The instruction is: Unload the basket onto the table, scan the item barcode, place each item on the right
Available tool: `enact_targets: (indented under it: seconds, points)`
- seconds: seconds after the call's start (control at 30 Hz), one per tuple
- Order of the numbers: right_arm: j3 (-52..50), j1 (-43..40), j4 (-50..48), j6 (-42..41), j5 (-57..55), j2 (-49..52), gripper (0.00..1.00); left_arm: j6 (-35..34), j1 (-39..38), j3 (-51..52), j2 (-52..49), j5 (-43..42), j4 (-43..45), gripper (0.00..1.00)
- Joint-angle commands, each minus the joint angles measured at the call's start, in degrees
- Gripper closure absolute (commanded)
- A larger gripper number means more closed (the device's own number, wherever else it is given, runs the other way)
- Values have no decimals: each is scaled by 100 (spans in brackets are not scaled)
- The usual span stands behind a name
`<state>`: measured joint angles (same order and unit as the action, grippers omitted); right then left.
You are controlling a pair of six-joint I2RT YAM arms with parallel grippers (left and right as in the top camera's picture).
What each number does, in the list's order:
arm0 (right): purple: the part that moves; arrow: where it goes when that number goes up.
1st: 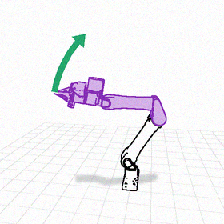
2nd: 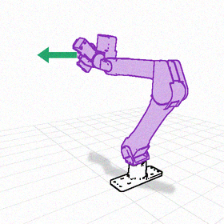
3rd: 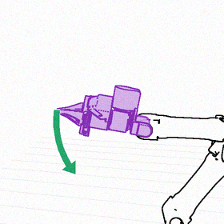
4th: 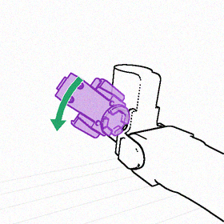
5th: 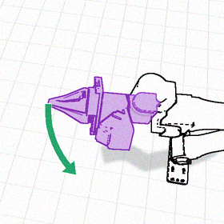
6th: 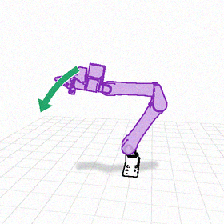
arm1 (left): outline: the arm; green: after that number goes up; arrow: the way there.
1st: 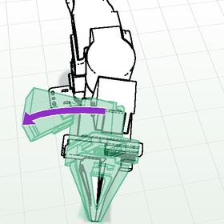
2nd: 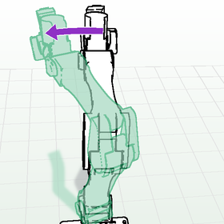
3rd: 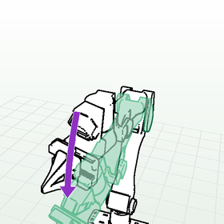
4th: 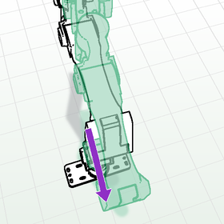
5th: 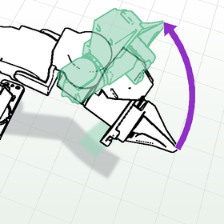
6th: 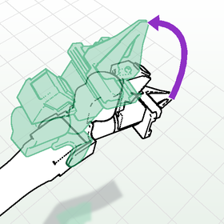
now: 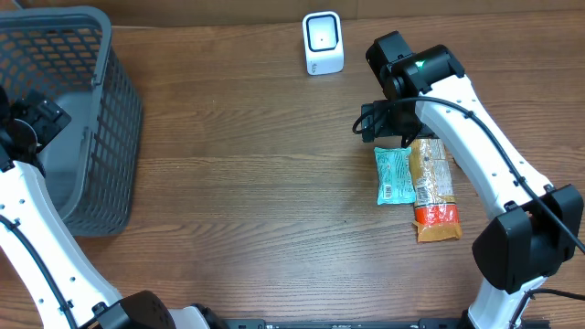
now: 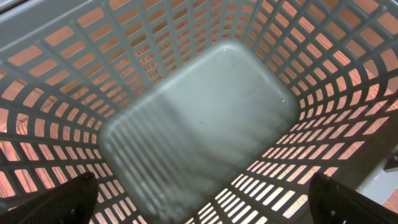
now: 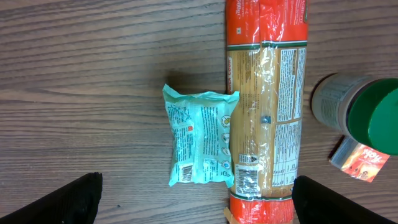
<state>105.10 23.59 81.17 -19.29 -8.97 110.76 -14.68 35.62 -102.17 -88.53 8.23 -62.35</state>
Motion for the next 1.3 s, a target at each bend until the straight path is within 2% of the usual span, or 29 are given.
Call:
enact_targets:
  seconds: [0.0,0.13,0.37,0.6,0.87,1.27]
  points:
    - [39,-55,-15,-24,9,-575,0,-74,-39,-140,-28,31,-2,0]
    - [39,-59,-136,-22,-372,-1502,0,-74,-39,-140,-28,28,-2,0]
    - [28,-197,-1582,46,-645,-3294,0,-74,-39,-140,-28,28,-2,0]
    - [-313,-817,-2011,186,-640,-4793,0,-74,-39,-140,-28,28,-2,0]
    - [-2116,-1434,-3077,610,-640,-6570,0,-74,-39,-140,-28,28,-2,0]
    - [-5751,-1491,-6389,741,-400,-8872,0,-74,-39,-140,-28,28,-2,0]
